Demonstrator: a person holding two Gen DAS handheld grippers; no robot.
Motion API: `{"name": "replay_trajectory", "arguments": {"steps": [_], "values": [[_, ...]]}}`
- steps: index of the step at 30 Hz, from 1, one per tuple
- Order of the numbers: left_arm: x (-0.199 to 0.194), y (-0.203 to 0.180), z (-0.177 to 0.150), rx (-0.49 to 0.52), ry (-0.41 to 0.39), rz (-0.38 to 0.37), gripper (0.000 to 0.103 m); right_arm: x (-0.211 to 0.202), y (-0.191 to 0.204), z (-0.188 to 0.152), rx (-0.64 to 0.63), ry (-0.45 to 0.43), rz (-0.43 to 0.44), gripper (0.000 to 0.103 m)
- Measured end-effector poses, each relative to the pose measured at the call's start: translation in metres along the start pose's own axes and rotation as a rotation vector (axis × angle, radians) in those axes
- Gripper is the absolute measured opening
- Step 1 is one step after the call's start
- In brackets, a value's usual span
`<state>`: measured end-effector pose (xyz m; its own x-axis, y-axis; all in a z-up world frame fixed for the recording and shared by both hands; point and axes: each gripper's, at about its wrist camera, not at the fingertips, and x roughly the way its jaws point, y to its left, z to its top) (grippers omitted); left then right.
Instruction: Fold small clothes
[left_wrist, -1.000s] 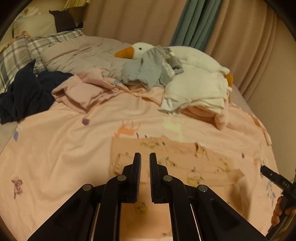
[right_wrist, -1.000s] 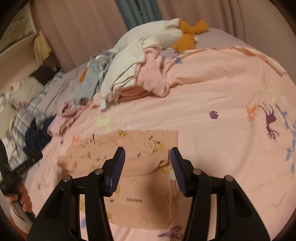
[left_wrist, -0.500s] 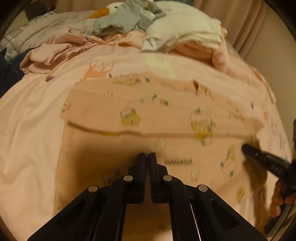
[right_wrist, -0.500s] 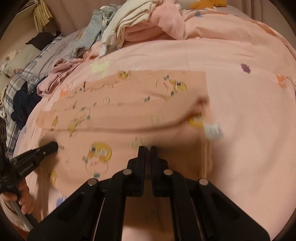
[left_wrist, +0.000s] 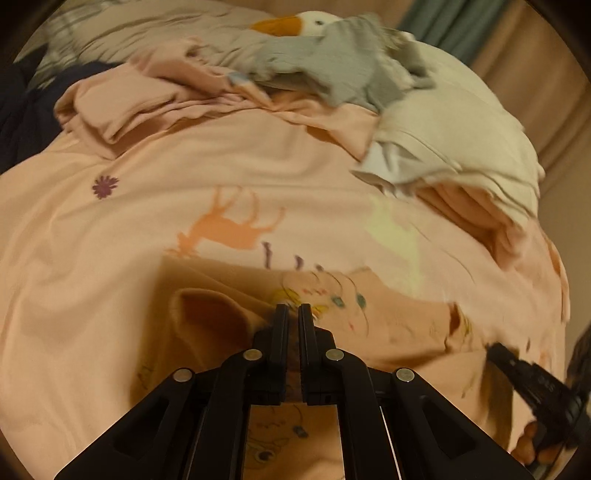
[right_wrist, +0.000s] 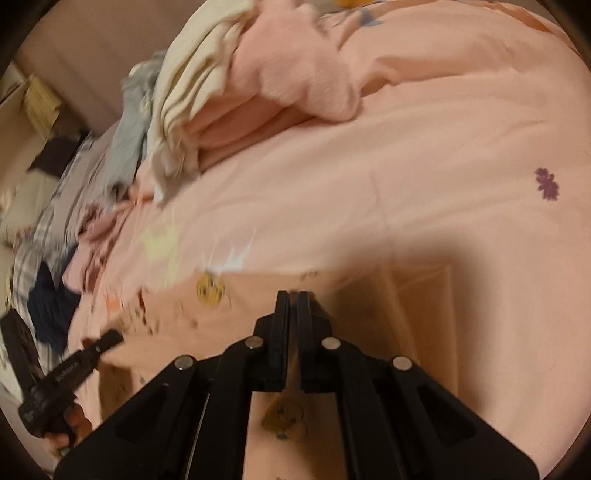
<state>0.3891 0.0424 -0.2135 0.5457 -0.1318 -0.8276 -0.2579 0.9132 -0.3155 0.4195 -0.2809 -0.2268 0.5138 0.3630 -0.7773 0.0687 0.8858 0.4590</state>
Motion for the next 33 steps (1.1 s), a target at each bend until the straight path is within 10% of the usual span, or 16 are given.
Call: {"name": "replay_trajectory", "arguments": {"steps": [11,18,29,33], "values": [[-0.069,0.01,-0.022,0.094,0.06,-0.178,0.003,-0.096,0.013,-0.029,-0.078,-0.046,0.099,0.026],[-0.003,-0.014,-0.027,0.061,0.099,-0.086,0.003,-0.077,0.007,-0.071,-0.139,0.06,0.047,0.026],[-0.061,0.01,0.002,0.012,0.055,-0.095,0.003,-0.083,-0.026,-0.075,0.007,0.082,0.094,0.031],[-0.089,0.033,-0.026,0.021,0.108,-0.132,0.071,-0.102,-0.032,-0.084,0.063,0.088,0.111,0.062]]}}
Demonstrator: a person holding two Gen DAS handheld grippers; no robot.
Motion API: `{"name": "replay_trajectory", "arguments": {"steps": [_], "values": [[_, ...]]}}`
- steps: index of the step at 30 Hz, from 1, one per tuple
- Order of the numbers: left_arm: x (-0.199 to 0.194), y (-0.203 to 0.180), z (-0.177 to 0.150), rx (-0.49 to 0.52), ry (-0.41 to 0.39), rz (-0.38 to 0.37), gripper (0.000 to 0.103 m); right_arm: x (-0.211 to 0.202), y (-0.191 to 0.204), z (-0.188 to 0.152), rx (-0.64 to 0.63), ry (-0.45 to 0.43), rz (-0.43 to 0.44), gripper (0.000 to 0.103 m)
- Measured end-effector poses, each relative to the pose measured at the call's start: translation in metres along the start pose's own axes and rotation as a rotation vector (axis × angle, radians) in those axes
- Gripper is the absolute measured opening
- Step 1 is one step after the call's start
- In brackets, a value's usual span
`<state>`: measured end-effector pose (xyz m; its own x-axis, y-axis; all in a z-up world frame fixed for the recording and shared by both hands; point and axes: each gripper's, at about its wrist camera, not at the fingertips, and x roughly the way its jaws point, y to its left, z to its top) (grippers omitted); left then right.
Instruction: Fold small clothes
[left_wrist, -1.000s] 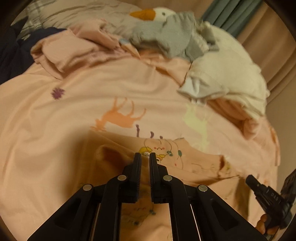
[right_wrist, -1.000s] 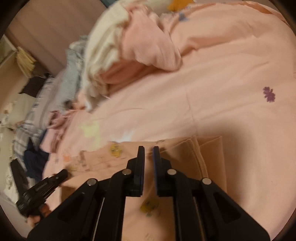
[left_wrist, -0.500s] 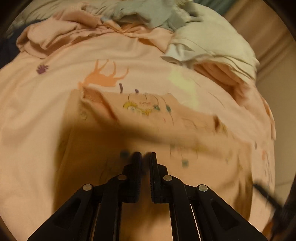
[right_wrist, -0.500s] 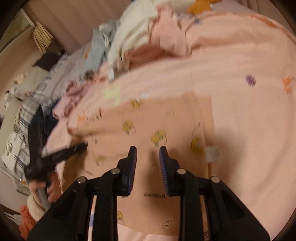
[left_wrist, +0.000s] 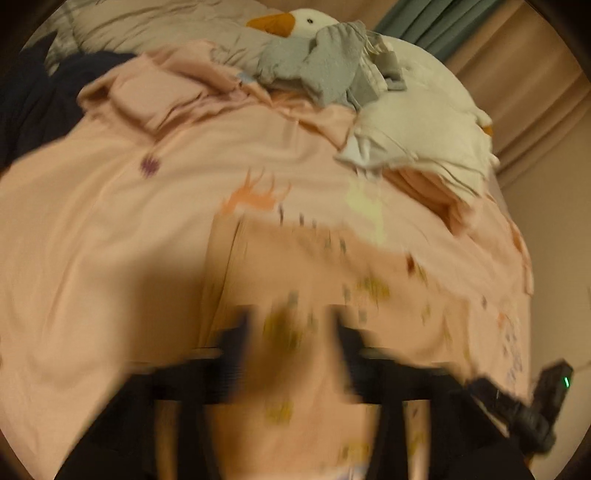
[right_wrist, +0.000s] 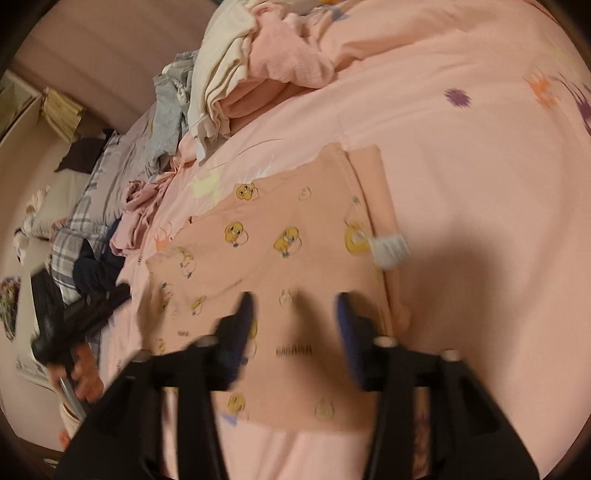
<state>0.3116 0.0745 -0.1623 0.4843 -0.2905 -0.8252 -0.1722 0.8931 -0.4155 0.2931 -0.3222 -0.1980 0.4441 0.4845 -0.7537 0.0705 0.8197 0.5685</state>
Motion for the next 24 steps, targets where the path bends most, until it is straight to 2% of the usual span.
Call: {"name": "replay_trajectory", "arguments": {"steps": [1,4,9,12,16,18,22,24], "values": [[-0.009,0.009,-0.016,-0.026,-0.009,-0.034,0.074,-0.009,-0.004,-0.006,0.03,-0.01,0.015,0.065],[-0.023,0.025,-0.056,-0.073,-0.004,-0.109,0.074,-0.019,-0.011,-0.024,0.08,-0.019,0.052,0.068],[0.005,0.028,-0.105,-0.139,0.196,-0.258,0.074,-0.01,-0.015,-0.059,0.133,0.026,0.068,0.068],[0.024,0.022,-0.117,-0.172,0.245,-0.27,0.074,0.002,-0.017,-0.077,0.195,0.04,0.094,0.068],[0.022,0.008,-0.112,-0.125,0.134,-0.258,0.074,0.007,-0.015,-0.082,0.23,0.013,0.124,0.068],[0.032,0.005,-0.109,-0.145,0.113,-0.248,0.074,0.012,-0.016,-0.08,0.244,0.001,0.144,0.068],[0.04,0.015,-0.104,-0.206,0.03,-0.31,0.074,0.021,-0.021,-0.076,0.315,-0.04,0.214,0.071],[0.044,0.02,-0.096,-0.249,0.016,-0.35,0.074,0.024,-0.023,-0.072,0.344,-0.055,0.246,0.071]]}}
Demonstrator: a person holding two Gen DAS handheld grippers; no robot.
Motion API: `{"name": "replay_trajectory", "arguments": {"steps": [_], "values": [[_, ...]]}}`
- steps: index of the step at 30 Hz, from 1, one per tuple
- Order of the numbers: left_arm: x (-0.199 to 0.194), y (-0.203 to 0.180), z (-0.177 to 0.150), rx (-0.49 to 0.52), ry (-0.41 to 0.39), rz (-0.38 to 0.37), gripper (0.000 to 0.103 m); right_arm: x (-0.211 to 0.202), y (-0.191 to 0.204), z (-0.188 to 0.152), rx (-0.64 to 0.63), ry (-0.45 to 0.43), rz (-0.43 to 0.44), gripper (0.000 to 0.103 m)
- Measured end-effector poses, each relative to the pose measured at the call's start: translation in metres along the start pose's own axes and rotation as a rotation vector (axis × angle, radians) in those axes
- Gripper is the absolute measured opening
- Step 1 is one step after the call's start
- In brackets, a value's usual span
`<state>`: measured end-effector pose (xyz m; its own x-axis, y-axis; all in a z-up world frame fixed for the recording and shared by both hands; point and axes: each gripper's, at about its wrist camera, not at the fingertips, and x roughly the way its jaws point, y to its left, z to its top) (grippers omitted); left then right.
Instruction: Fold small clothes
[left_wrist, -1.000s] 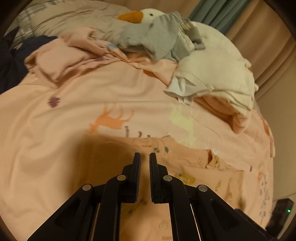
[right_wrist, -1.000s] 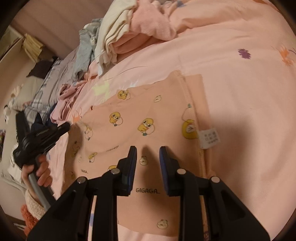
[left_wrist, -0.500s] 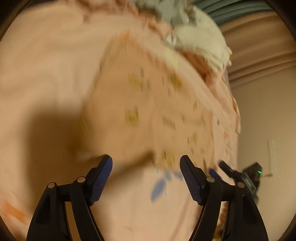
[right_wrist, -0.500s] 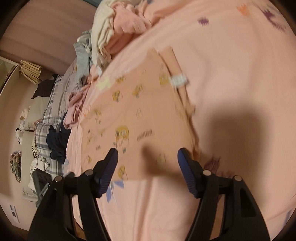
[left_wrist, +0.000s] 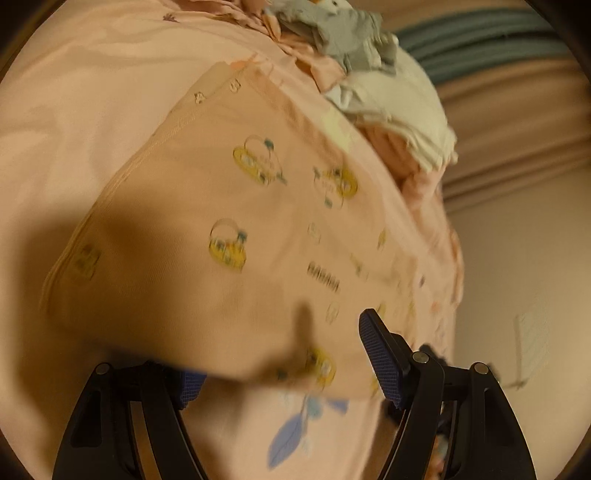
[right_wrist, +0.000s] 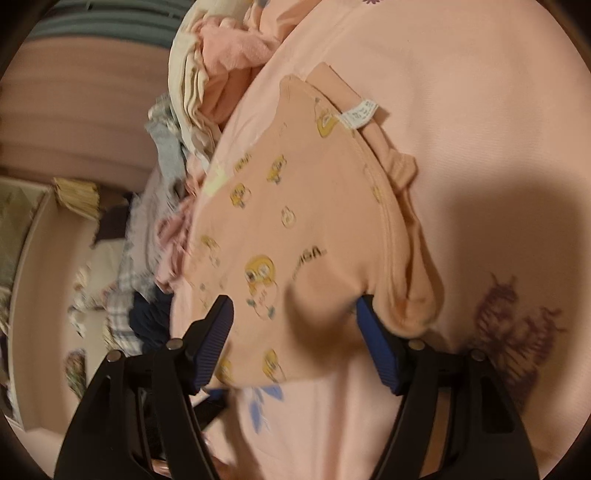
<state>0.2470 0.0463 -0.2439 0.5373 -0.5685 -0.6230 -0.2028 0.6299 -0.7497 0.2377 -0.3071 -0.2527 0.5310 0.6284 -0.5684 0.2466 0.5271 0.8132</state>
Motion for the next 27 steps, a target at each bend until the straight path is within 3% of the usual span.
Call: {"name": "replay_trajectory", "arguments": {"steps": [3,8,11,15,19,21,27], "values": [[0.002,0.009,0.011,-0.077,0.028,-0.064,0.074,-0.003,-0.001,0.001,0.039,0.032,-0.001,0.068],[0.001,0.01,0.013,-0.044,0.056,-0.067,0.074,-0.027,-0.014,-0.019,0.11,0.109,-0.027,0.068],[0.001,0.004,0.01,-0.029,0.041,-0.037,0.074,-0.031,-0.016,-0.029,0.093,0.088,-0.033,0.068],[0.002,0.004,0.01,-0.034,0.029,-0.034,0.074,-0.024,-0.022,-0.02,0.115,-0.009,0.016,0.068],[0.0,0.013,0.012,-0.116,-0.025,-0.07,0.074,-0.008,-0.017,-0.003,0.137,-0.065,0.104,0.07],[0.001,0.015,0.016,-0.138,-0.024,-0.081,0.072,-0.002,-0.014,0.002,0.146,-0.063,0.095,0.067],[0.002,0.015,0.018,-0.098,0.017,-0.08,0.071,-0.023,-0.026,-0.017,0.265,0.052,0.069,0.065]]}}
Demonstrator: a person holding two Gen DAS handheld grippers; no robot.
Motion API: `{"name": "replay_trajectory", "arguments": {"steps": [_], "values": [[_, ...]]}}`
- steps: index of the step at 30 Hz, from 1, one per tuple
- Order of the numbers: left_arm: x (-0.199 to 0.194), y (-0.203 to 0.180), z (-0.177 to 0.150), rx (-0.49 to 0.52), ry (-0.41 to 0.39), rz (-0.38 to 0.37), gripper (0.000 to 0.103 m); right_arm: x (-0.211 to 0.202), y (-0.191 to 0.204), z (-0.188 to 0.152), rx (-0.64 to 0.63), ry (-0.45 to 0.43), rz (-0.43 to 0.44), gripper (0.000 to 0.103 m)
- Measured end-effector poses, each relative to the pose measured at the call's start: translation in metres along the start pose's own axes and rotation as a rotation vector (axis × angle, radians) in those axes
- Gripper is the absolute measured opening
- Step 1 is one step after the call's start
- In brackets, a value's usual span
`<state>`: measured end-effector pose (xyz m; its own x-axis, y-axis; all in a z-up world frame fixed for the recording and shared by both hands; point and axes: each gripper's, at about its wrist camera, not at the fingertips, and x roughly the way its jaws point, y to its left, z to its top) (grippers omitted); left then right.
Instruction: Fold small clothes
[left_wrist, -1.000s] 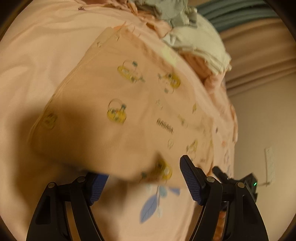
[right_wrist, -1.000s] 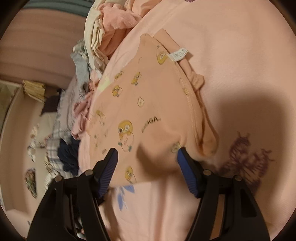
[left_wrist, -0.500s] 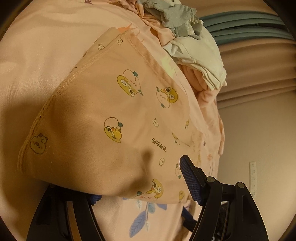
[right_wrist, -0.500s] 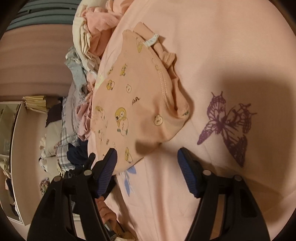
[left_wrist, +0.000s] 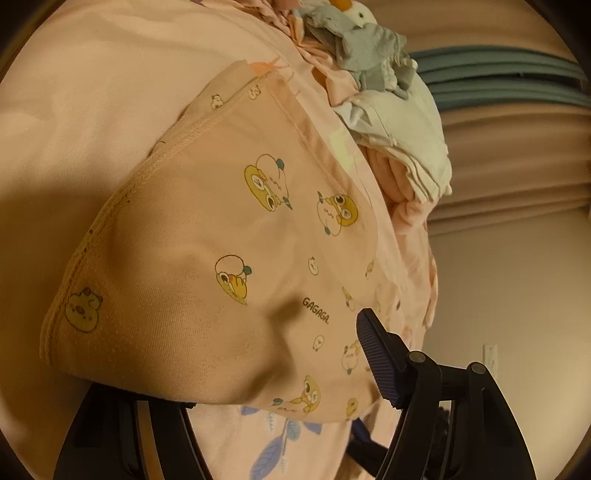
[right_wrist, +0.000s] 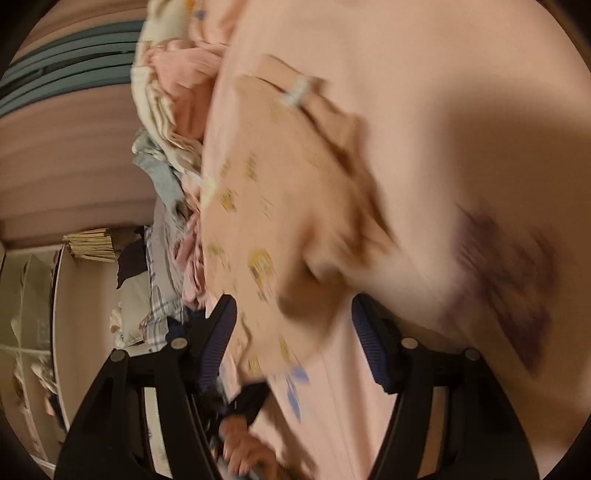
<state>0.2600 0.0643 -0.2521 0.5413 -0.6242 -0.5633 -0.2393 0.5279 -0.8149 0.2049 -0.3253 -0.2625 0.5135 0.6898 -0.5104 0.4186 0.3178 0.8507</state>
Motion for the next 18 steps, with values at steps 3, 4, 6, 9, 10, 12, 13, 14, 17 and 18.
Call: {"name": "replay_trajectory", "arguments": {"steps": [3,4,6,9,10,12,13,14,17,18], "values": [[0.001,-0.001,-0.001,0.002,-0.001,0.001,0.071,-0.026,-0.001,-0.003,-0.037,-0.108,-0.054,0.064],[0.001,-0.001,-0.002,0.008,-0.004,0.004,0.071,-0.034,0.001,-0.002,-0.066,-0.151,-0.088,0.064],[0.001,-0.003,-0.002,0.025,-0.005,0.016,0.071,-0.044,0.006,0.0,-0.136,-0.217,-0.151,0.059],[0.004,-0.009,-0.004,0.071,0.0,0.052,0.071,-0.046,0.011,0.003,-0.229,-0.212,-0.213,0.043],[0.004,-0.01,-0.005,0.081,-0.001,0.06,0.071,-0.045,0.011,0.004,-0.247,-0.201,-0.209,0.042],[0.004,-0.011,-0.006,0.094,-0.004,0.073,0.071,-0.041,0.012,0.004,-0.289,-0.177,-0.207,0.042],[0.005,-0.012,-0.007,0.099,-0.004,0.079,0.071,-0.039,0.015,0.002,-0.32,-0.179,-0.224,0.042],[0.005,-0.012,-0.008,0.102,-0.004,0.081,0.071,-0.036,0.017,0.001,-0.351,-0.184,-0.247,0.042],[0.005,-0.012,-0.009,0.114,-0.003,0.089,0.071,-0.022,0.017,0.003,-0.367,-0.172,-0.265,0.036],[0.005,-0.013,-0.009,0.12,-0.001,0.093,0.071,-0.019,0.016,0.006,-0.361,-0.167,-0.258,0.033]]}}
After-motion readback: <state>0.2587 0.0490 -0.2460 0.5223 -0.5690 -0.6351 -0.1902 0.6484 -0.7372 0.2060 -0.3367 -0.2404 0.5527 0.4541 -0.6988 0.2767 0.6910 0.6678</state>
